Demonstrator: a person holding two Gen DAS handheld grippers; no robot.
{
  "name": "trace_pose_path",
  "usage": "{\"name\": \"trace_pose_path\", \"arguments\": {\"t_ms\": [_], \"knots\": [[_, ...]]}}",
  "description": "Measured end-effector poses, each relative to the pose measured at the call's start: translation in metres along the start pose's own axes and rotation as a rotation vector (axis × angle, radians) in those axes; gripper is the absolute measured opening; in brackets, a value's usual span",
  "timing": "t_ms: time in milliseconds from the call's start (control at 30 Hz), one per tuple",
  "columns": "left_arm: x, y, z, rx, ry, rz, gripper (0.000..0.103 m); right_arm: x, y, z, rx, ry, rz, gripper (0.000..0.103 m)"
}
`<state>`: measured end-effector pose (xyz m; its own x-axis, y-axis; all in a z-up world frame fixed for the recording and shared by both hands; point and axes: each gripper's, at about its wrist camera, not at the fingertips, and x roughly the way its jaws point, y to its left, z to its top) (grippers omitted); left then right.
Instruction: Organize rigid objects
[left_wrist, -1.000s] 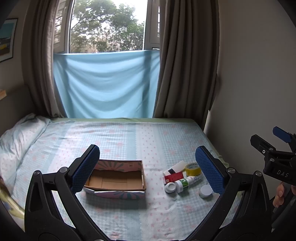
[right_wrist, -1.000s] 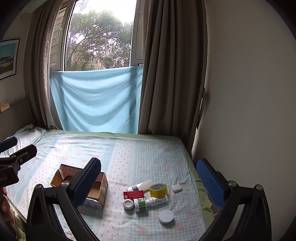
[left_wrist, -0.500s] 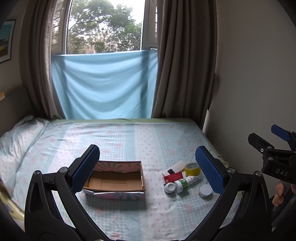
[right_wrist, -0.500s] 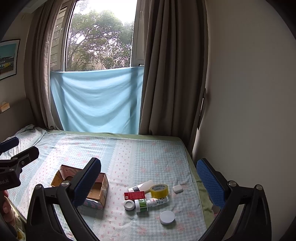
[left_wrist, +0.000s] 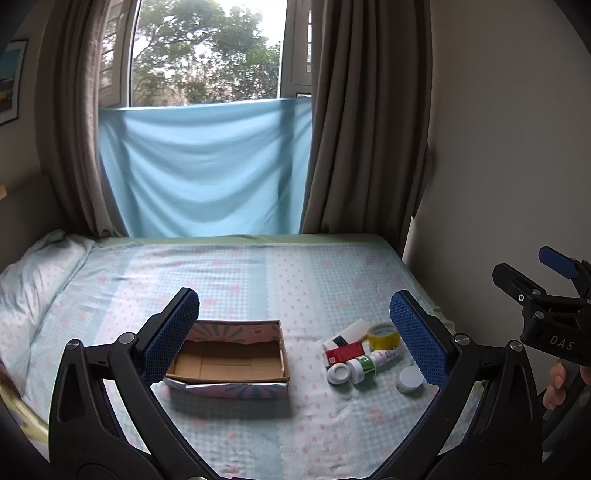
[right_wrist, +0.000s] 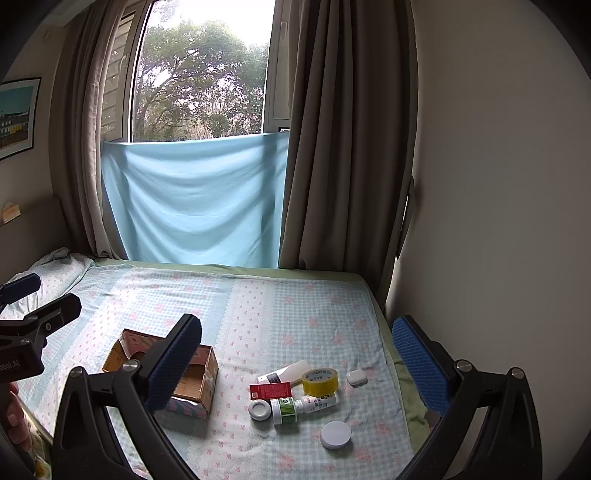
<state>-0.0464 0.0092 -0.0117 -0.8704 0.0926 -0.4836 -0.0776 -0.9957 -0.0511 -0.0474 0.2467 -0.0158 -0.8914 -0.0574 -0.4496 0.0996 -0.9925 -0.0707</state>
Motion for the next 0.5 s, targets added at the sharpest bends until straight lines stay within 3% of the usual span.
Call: {"name": "trace_pose_path", "arguments": {"t_ms": [500], "knots": [[0.016, 0.004, 0.003, 0.015, 0.016, -0.008, 0.103, 0.011, 0.009, 0.005, 0.011, 0.011, 0.004, 0.103]]}}
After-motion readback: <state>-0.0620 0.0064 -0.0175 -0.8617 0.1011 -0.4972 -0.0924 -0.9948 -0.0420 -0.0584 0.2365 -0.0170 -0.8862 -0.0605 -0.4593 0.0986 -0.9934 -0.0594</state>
